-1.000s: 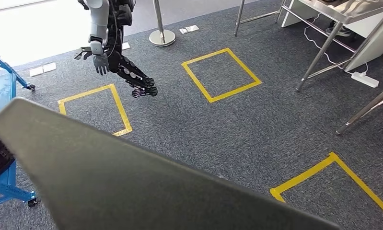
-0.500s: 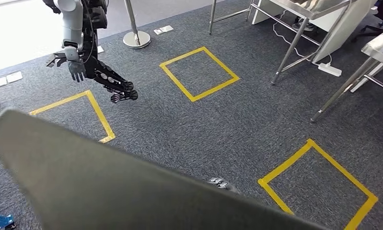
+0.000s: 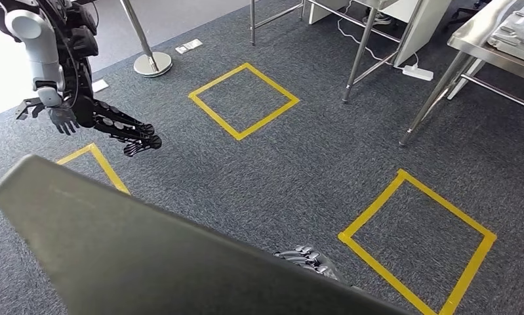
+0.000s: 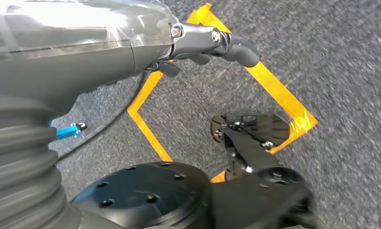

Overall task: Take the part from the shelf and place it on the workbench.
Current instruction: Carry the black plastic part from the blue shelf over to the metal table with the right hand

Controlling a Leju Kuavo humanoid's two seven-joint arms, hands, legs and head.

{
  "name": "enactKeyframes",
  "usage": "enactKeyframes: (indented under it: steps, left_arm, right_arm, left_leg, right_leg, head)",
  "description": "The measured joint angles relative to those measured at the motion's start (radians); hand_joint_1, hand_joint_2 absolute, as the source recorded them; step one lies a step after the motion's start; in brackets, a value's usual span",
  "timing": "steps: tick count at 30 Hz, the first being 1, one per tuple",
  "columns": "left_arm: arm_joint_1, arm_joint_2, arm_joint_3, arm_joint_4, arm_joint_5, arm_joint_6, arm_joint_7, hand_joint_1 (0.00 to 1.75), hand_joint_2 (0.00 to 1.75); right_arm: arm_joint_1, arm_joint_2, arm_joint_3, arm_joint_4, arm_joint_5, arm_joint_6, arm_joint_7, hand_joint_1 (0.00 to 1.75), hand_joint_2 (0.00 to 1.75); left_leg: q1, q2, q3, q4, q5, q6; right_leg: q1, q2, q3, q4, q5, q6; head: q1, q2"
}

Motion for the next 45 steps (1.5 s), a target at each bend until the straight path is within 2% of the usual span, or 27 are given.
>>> enactKeyframes:
  steps: [2, 3, 4, 5, 7, 9, 11, 13, 16, 18, 19, 21, 23, 24, 26, 28, 30, 32, 33, 34, 36, 37, 38, 40, 42, 44, 45]
  left_arm:
    - [0.003, 0.000, 0.000, 0.000, 0.002, -0.006, -0.011, 0.00, 1.75]
    - [0.003, 0.000, 0.000, 0.000, 0.003, -0.009, -0.016, 0.00, 1.75]
    - [0.003, 0.000, 0.000, 0.000, 0.004, -0.011, -0.020, 0.00, 1.75]
    - [0.003, 0.000, 0.000, 0.000, 0.004, -0.012, -0.023, 0.00, 1.75]
    - [0.003, 0.000, 0.000, 0.001, 0.004, -0.013, -0.029, 0.00, 1.75]
    - [0.004, -0.001, 0.000, 0.001, 0.004, -0.015, -0.031, 0.00, 1.75]
    - [0.003, -0.002, -0.001, 0.002, 0.004, -0.016, -0.031, 0.00, 1.75]
    - [0.002, -0.004, -0.001, 0.002, 0.004, -0.017, -0.033, 0.00, 1.75]
    - [0.003, -0.004, -0.001, 0.002, 0.004, -0.017, -0.033, 0.00, 1.75]
    - [0.004, -0.004, -0.001, 0.002, 0.004, -0.017, -0.033, 0.00, 1.75]
    - [0.003, -0.004, -0.001, 0.002, 0.004, -0.017, -0.033, 0.00, 1.75]
    - [0.001, -0.004, -0.001, 0.002, 0.004, -0.017, -0.033, 0.00, 1.75]
    - [0.000, -0.004, -0.001, 0.002, 0.004, -0.017, -0.033, 0.00, 1.75]
    - [-0.001, -0.004, -0.001, 0.002, 0.004, -0.017, -0.033, 0.00, 1.75]
    - [-0.002, -0.004, -0.001, 0.002, 0.004, -0.017, -0.033, 0.00, 1.75]
    - [-0.005, -0.004, -0.002, 0.002, 0.004, -0.017, -0.033, 0.00, 1.75]
    - [-0.006, -0.005, -0.002, 0.002, 0.004, -0.017, -0.033, 0.00, 1.75]
    - [-0.002, -0.005, -0.002, 0.002, 0.007, -0.017, -0.031, 0.00, 1.75]
    - [0.000, -0.005, -0.002, 0.002, 0.008, -0.017, -0.030, 0.00, 1.75]
    - [0.001, -0.005, -0.002, 0.002, 0.008, -0.017, -0.029, 0.00, 1.75]
    - [0.001, -0.005, -0.002, 0.002, 0.008, -0.017, -0.028, 0.00, 1.75]
    - [0.002, -0.005, -0.002, 0.002, 0.008, -0.016, -0.027, 0.00, 1.75]
    - [0.002, -0.005, -0.002, 0.002, 0.008, -0.015, -0.027, 0.00, 1.75]
    - [0.003, -0.006, -0.002, 0.002, 0.009, -0.014, -0.027, 0.00, 1.75]
    - [0.003, -0.008, -0.002, 0.002, 0.009, -0.013, -0.029, 0.00, 1.75]
    - [0.001, -0.009, -0.001, 0.002, 0.010, -0.012, -0.030, 0.00, 1.75]
    - [0.001, -0.010, -0.001, 0.002, 0.010, -0.011, -0.031, 0.00, 1.75]
  right_arm:
    - [-0.001, 0.000, 0.000, 0.000, 0.000, 0.001, 0.000, 1.75, 1.75]
    - [-0.001, 0.000, 0.000, 0.000, 0.000, 0.002, 0.000, 1.75, 1.75]
    - [-0.001, 0.000, 0.000, 0.000, 0.000, 0.002, 0.000, 1.75, 1.75]
    - [-0.002, 0.000, 0.000, 0.000, 0.000, 0.003, 0.000, 1.75, 1.75]
    - [-0.005, 0.000, -0.001, 0.000, 0.000, 0.005, 0.000, 1.75, 1.75]
    - [-0.008, 0.000, -0.001, 0.000, 0.000, 0.007, 0.000, 1.75, 1.75]
    - [-0.009, 0.000, -0.001, 0.000, 0.000, 0.009, 0.000, 1.75, 1.75]
    - [-0.012, 0.000, 0.000, 0.000, 0.000, 0.010, 0.000, 1.75, 1.75]
    - [-0.021, 0.000, 0.000, 0.000, 0.000, 0.012, 0.000, 1.75, 1.75]
    - [-0.021, 0.000, 0.000, 0.001, 0.000, 0.013, 0.001, 1.75, 1.75]
    - [-0.021, 0.000, 0.000, 0.001, 0.000, 0.014, 0.001, 1.75, 1.75]
    - [-0.021, 0.000, 0.000, 0.001, -0.001, 0.014, 0.002, 1.75, 1.75]
    - [-0.023, 0.000, 0.000, 0.001, -0.002, 0.014, 0.002, 1.75, 1.75]
    - [-0.024, 0.000, 0.000, 0.001, -0.002, 0.014, 0.002, 1.75, 1.75]
    - [-0.024, 0.000, 0.000, 0.001, -0.003, 0.014, 0.001, 1.75, 1.75]
    - [-0.023, 0.000, 0.000, 0.001, -0.003, 0.014, 0.001, 1.75, 1.75]
    - [-0.024, 0.001, 0.002, 0.001, -0.004, 0.014, 0.001, 1.75, 1.75]
    - [-0.022, 0.001, 0.003, 0.001, -0.005, 0.014, 0.002, 1.75, 1.75]
    - [-0.021, 0.001, 0.004, 0.001, -0.005, 0.014, 0.002, 1.75, 1.75]
    - [-0.019, 0.001, 0.004, 0.001, -0.006, 0.014, 0.002, 1.75, 1.75]
    - [-0.015, 0.001, 0.005, 0.001, -0.006, 0.014, 0.002, 1.75, 1.75]
    - [-0.014, 0.001, 0.005, 0.001, -0.007, 0.014, 0.001, 1.75, 1.75]
    - [-0.013, 0.001, 0.005, 0.000, -0.007, 0.014, 0.001, 1.75, 1.75]
    - [-0.010, 0.001, 0.005, 0.000, -0.008, 0.014, 0.001, 1.75, 1.75]
    - [-0.006, 0.000, 0.005, -0.001, -0.009, 0.014, 0.000, 1.75, 1.75]
    - [-0.005, 0.000, 0.006, -0.001, -0.009, 0.014, 0.000, 1.75, 1.75]
    - [-0.005, 0.000, 0.006, -0.001, -0.009, 0.014, 0.000, 1.75, 1.75]
  left_leg:
    - [0.000, -0.011, -0.063, 0.122, -0.041, -0.001]
    - [0.001, -0.012, -0.079, 0.146, -0.037, -0.002]
    - [0.002, -0.013, -0.074, 0.124, -0.010, -0.002]
    - [0.004, -0.021, -0.053, 0.067, 0.030, -0.003]
    - [0.012, -0.061, -0.003, -0.055, 0.088, -0.004]
    - [0.013, -0.090, 0.015, -0.104, 0.096, 0.000]
    - [0.010, -0.077, 0.015, -0.109, 0.096, 0.010]
    - [0.013, -0.057, 0.018, -0.114, 0.098, 0.020]
    - [0.013, -0.019, 0.019, -0.116, 0.096, 0.029]
    - [0.013, 0.006, 0.020, -0.116, 0.093, 0.031]
    - [0.013, 0.016, 0.022, -0.116, 0.091, 0.031]
    - [0.013, 0.034, 0.029, -0.116, 0.085, 0.027]
    - [0.009, 0.046, 0.036, -0.118, 0.080, 0.019]
    - [0.006, 0.052, 0.039, -0.121, 0.078, 0.015]
    - [0.003, 0.064, 0.048, -0.129, 0.077, 0.006]
    - [0.005, 0.049, 0.051, -0.116, 0.063, -0.002]
    - [0.006, 0.010, 0.014, -0.028, 0.017, -0.006]
    - [0.005, -0.008, -0.053, 0.104, -0.034, -0.007]
    - [0.005, -0.010, -0.075, 0.142, -0.038, -0.007]
    - [0.005, -0.011, -0.081, 0.143, -0.023, -0.007]
    - [0.007, -0.024, -0.045, 0.041, 0.050, -0.006]
    - [0.010, -0.046, -0.020, -0.024, 0.079, -0.006]
    - [0.012, -0.066, -0.001, -0.074, 0.099, -0.005]
    - [0.012, -0.088, 0.011, -0.109, 0.102, 0.001]
    - [0.011, -0.072, 0.013, -0.112, 0.103, 0.012]
    - [0.015, -0.052, 0.016, -0.116, 0.103, 0.023]
    - [0.016, -0.040, 0.017, -0.118, 0.103, 0.026]
  right_leg:
    - [0.000, 0.019, 0.003, 0.001, -0.002, -0.005]
    - [0.000, 0.030, 0.005, 0.001, -0.003, -0.005]
    - [-0.001, 0.042, 0.007, 0.003, -0.005, -0.004]
    - [-0.002, 0.054, 0.009, 0.006, -0.007, -0.001]
    - [-0.005, 0.075, 0.008, 0.017, -0.015, 0.010]
    - [-0.006, 0.091, 0.000, 0.025, -0.019, 0.021]
    - [-0.009, 0.103, -0.005, 0.023, -0.016, 0.028]
    - [-0.008, 0.081, -0.018, 0.046, -0.032, 0.035]
    - [-0.008, 0.034, -0.104, 0.210, -0.110, 0.042]
    - [-0.010, 0.027, -0.151, 0.293, -0.125, 0.045]
    - [-0.010, 0.024, -0.149, 0.282, -0.106, 0.045]
    - [-0.010, 0.003, -0.091, 0.158, -0.036, 0.045]
    - [-0.002, -0.031, -0.037, 0.045, 0.003, 0.041]
    - [0.002, -0.041, -0.028, 0.024, 0.004, 0.039]
    - [0.004, -0.031, -0.027, 0.020, 0.001, 0.031]
    - [-0.001, -0.017, -0.019, 0.012, 0.003, 0.019]
    - [-0.007, -0.004, -0.010, 0.007, 0.002, 0.007]
    - [-0.006, 0.013, -0.006, 0.008, -0.001, 0.000]
    - [-0.006, 0.023, -0.003, 0.008, -0.002, -0.001]
    - [-0.005, 0.034, -0.001, 0.009, -0.004, -0.001]
    - [-0.008, 0.056, 0.005, 0.011, -0.008, 0.003]
    - [-0.007, 0.066, 0.006, 0.015, -0.012, 0.009]
    - [-0.007, 0.075, 0.004, 0.020, -0.015, 0.014]
    - [-0.007, 0.091, -0.002, 0.024, -0.017, 0.024]
    - [-0.011, 0.100, -0.004, 0.022, -0.016, 0.031]
    - [-0.010, 0.077, -0.021, 0.055, -0.038, 0.036]
    - [-0.009, 0.058, -0.044, 0.101, -0.062, 0.039]
  head:
    - [0.000, 0.000]
    - [0.000, 0.000]
    - [0.000, 0.000]
    - [0.000, 0.000]
    - [0.000, 0.000]
    - [0.000, 0.000]
    - [0.000, 0.000]
    - [0.002, 0.000]
    - [0.003, 0.000]
    - [0.003, 0.000]
    - [0.003, 0.000]
    - [0.003, 0.000]
    - [0.003, 0.000]
    - [0.003, 0.000]
    - [0.003, 0.000]
    - [0.002, 0.000]
    - [0.002, 0.000]
    - [0.002, 0.000]
    - [0.002, 0.000]
    - [0.002, 0.000]
    - [0.002, 0.000]
    - [0.002, 0.000]
    - [0.002, 0.000]
    - [0.003, 0.000]
    - [0.003, 0.000]
    - [0.004, 0.000]
    - [0.005, 0.000]
